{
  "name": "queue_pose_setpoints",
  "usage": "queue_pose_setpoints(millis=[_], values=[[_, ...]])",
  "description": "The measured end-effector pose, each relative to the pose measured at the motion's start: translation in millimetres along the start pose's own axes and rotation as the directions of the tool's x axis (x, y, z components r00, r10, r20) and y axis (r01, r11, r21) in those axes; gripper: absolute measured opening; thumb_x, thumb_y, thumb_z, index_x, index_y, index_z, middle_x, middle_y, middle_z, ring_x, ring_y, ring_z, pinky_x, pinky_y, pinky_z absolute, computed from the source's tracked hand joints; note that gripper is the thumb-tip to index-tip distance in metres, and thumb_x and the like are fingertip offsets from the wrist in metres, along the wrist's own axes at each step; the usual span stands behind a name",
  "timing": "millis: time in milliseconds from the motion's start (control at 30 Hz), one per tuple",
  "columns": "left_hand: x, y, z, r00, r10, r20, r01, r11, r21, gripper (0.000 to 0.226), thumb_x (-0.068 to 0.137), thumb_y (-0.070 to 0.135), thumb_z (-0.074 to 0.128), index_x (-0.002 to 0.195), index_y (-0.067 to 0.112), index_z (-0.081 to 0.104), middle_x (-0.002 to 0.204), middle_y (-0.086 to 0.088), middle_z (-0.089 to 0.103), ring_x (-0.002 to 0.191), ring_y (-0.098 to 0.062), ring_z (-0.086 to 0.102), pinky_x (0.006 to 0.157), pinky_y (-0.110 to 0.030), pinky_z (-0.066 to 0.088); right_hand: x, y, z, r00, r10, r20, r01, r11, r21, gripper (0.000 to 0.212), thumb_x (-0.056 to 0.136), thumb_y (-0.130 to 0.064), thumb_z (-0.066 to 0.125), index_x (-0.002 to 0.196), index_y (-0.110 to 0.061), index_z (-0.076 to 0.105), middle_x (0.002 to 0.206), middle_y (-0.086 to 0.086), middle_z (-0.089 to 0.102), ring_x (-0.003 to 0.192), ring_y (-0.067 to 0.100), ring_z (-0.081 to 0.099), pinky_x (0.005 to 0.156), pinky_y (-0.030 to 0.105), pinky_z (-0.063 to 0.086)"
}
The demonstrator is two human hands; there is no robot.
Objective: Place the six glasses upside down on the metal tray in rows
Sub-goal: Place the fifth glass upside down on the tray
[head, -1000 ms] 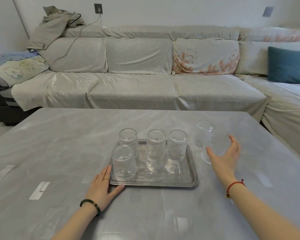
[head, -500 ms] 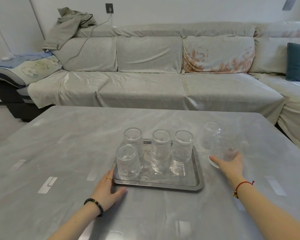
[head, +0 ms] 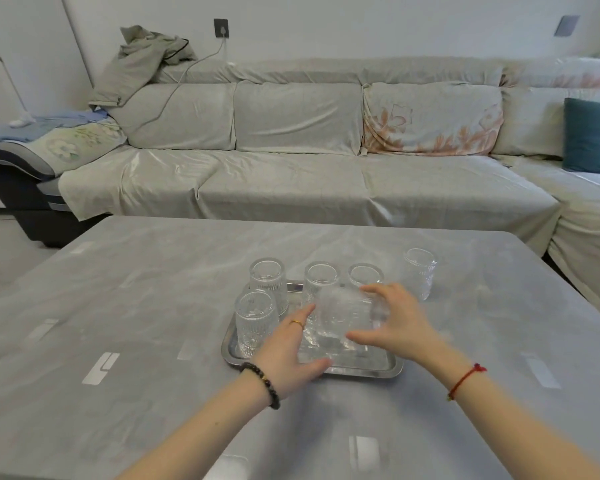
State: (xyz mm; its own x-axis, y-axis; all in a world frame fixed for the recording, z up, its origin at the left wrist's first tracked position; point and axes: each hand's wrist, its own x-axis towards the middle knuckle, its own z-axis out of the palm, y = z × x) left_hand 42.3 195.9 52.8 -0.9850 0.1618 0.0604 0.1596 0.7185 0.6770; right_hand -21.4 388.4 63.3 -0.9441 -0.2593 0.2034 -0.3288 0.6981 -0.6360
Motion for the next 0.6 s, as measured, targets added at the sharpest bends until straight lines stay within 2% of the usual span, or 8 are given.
queue_pose_setpoints(millis=[67,167,233,333,400,467,500,600], values=[[10,3,9,1.0,-0.002,0.01,0.002,1.0,0.009,0.093,0.073,0.037,0.067,0.141,0.022,0.006,0.151,0.001,0.017,0.137,-0.011,0.02,0.107,-0.017,0.017,5,-15,9,0.999,-0.043,-0.003,0.043,0.999,-0.01,0.07,0.053,-0.033,0.082,0.115,-0.023,0.051,0.102,0.0,0.046,0.099,0.013,0.04,0.081,0.017,0.027],[19,-1,20,0.998,-0.068,0.003,0.068,0.995,-0.078,0.102,0.067,0.039,0.073,0.141,0.018,0.006,0.152,-0.001,0.016,0.137,-0.013,0.021,0.11,-0.023,0.019,9,-30,23,0.996,-0.08,0.03,0.08,0.997,0.022,0.07,0.057,-0.029,0.078,0.118,-0.024,0.046,0.107,-0.003,0.045,0.107,0.017,0.039,0.083,0.019,0.028],[24,-4,25,0.991,-0.119,-0.067,0.104,0.976,-0.189,0.101,0.065,0.033,0.076,0.141,0.016,0.011,0.149,-0.002,0.024,0.136,-0.014,0.025,0.11,-0.024,0.023,11,-36,34,0.995,-0.098,0.031,0.097,0.994,0.044,0.071,0.059,-0.027,0.077,0.121,-0.022,0.044,0.114,-0.003,0.047,0.112,0.017,0.037,0.085,0.017,0.027],[29,-7,27,0.961,-0.194,-0.199,0.118,0.933,-0.341,0.086,0.062,0.017,0.078,0.132,0.015,0.03,0.134,-0.007,0.045,0.125,-0.019,0.043,0.102,-0.022,0.035,11,-41,50,0.994,-0.11,0.02,0.109,0.992,0.071,0.072,0.06,-0.024,0.076,0.124,-0.02,0.042,0.122,0.0,0.049,0.113,0.017,0.037,0.084,0.014,0.025],[30,-12,27,0.947,-0.231,-0.223,0.129,0.91,-0.394,0.078,0.059,0.008,0.078,0.125,0.013,0.037,0.123,-0.008,0.053,0.116,-0.023,0.051,0.092,-0.016,0.042,10,-44,59,0.992,-0.122,0.025,0.121,0.99,0.068,0.072,0.062,-0.022,0.074,0.125,-0.019,0.042,0.123,0.001,0.049,0.112,0.017,0.037,0.084,0.014,0.025],[30,-15,26,0.949,-0.245,-0.199,0.156,0.912,-0.38,0.08,0.059,0.005,0.079,0.127,0.01,0.037,0.124,-0.012,0.052,0.114,-0.025,0.052,0.094,-0.023,0.043,11,-45,66,0.992,-0.12,0.024,0.118,0.99,0.075,0.072,0.062,-0.021,0.073,0.127,-0.017,0.041,0.124,0.002,0.049,0.111,0.016,0.036,0.087,0.014,0.025],[30,-17,26,0.951,-0.242,-0.192,0.152,0.908,-0.39,0.079,0.06,0.004,0.077,0.128,0.008,0.036,0.124,-0.012,0.052,0.112,-0.024,0.052,0.092,-0.02,0.044,11,-44,69,0.994,-0.111,0.018,0.109,0.99,0.086,0.073,0.062,-0.021,0.073,0.127,-0.017,0.041,0.125,0.002,0.049,0.111,0.016,0.036,0.088,0.014,0.026],[32,-16,26,0.955,-0.221,-0.2,0.112,0.887,-0.447,0.068,0.065,0.002,0.072,0.125,0.006,0.04,0.114,-0.008,0.056,0.095,-0.009,0.055,0.069,0.003,0.04,13,-42,74,0.996,-0.084,-0.002,0.084,0.989,0.121,0.071,0.062,-0.021,0.074,0.126,-0.016,0.043,0.126,0.001,0.05,0.113,0.016,0.038,0.088,0.014,0.026]])
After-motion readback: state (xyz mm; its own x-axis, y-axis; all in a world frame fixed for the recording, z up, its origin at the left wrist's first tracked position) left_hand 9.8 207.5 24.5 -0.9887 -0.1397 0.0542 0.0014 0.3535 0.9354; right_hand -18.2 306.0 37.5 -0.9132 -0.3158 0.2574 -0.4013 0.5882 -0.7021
